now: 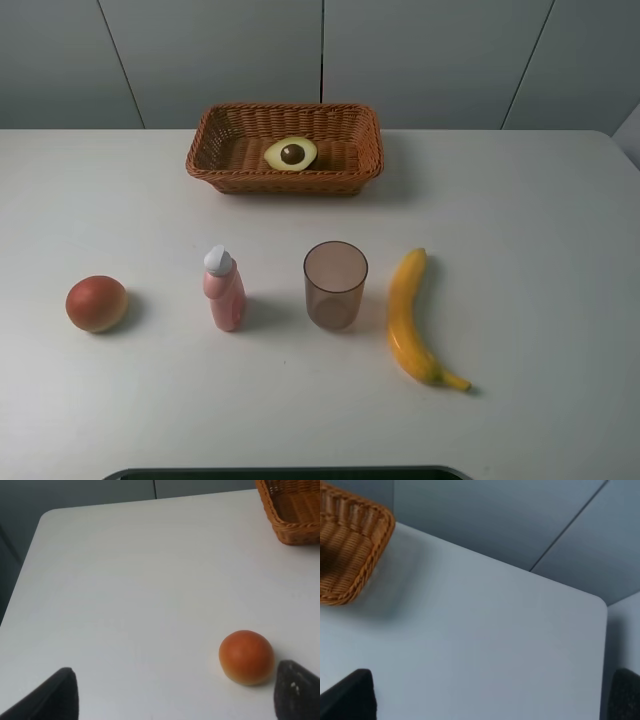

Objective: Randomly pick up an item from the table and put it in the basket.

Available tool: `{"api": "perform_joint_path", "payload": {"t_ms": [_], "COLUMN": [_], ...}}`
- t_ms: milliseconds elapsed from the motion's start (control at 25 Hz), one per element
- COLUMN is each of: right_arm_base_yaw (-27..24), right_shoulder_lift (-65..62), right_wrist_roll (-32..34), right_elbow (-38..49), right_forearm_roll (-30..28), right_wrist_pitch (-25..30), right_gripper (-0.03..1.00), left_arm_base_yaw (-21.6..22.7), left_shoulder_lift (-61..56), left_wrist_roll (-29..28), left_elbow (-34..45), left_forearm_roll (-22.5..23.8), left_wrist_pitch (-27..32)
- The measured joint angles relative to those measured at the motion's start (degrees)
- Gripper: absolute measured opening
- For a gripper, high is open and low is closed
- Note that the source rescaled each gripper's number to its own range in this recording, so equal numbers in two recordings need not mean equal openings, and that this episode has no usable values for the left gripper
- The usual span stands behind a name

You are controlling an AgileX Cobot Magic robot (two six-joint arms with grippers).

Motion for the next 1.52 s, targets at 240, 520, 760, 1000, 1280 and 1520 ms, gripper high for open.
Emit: {"api": "perform_joint_path", "payload": {"t_ms": [240,520,760,1000,1280,1520], "right_arm_base_yaw": [0.0,0.0,0.0,0.0,0.0,0.0], "right_shoulder_lift": [-22.92,-43.87,-52.4,-52.82,-54.4,-54.8], "right_wrist_roll": [3.76,8.54,13.88,13.31,6.99,5.29], "right_elbow": [14.42,30.82,43.26,50.0,52.08,52.31], "right_forearm_roll": [-0.84,1.23,4.31,6.24,8.94,10.36], "right_wrist_pitch": [0.26,0.62,0.88,-2.77,-5.81,-6.47], "right_gripper": [1.0,1.0,1.0,1.0,1.0,0.99], "left_arm_base_yaw": [0.0,0.0,0.0,0.0,0.0,0.0], "left_shoulder_lift": [0.0,0.0,0.0,0.0,0.0,0.0], "left_wrist_roll": [-0.11,-0.11,-0.11,-0.11,-0.11,-0.11], "left_elbow": [0.0,0.0,0.0,0.0,0.0,0.0], "left_forearm_roll": [0.0,0.0,0.0,0.0,0.0,0.0], "left_wrist_pitch": [0.0,0.0,0.0,0.0,0.0,0.0]}}
